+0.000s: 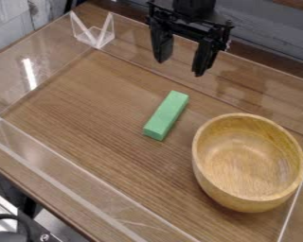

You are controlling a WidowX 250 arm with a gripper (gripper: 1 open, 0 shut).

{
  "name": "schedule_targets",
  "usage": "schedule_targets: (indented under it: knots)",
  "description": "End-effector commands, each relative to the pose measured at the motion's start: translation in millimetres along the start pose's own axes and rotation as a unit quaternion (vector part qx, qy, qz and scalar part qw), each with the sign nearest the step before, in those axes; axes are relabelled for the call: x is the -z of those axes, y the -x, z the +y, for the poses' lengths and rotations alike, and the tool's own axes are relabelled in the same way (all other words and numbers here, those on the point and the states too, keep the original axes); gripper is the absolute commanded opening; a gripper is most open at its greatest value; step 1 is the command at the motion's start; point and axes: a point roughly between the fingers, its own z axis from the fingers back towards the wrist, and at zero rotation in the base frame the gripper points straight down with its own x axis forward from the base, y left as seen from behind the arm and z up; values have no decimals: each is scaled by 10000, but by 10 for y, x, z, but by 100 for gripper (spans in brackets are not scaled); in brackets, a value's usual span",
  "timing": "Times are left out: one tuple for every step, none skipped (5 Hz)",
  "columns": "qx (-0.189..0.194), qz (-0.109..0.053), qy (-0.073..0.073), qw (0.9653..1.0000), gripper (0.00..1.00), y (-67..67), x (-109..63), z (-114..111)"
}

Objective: Put the green block in the brown bowl

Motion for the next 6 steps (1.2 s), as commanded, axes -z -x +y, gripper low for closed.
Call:
schedule_targets:
  knots:
    - [-130, -1, 16, 9999, 100, 28, -6, 189]
    - [-428, -8, -31, 9991, 100, 133, 25, 687]
    - [-788, -280, -36, 9965, 100, 308, -18, 1187]
    - [-1013, -559, -92, 9932, 100, 330, -111, 1654]
    - [-1342, -644, 4, 9889, 100, 298, -83, 1876]
    - [-1412, -700, 30, 9875, 100, 218, -57, 1924]
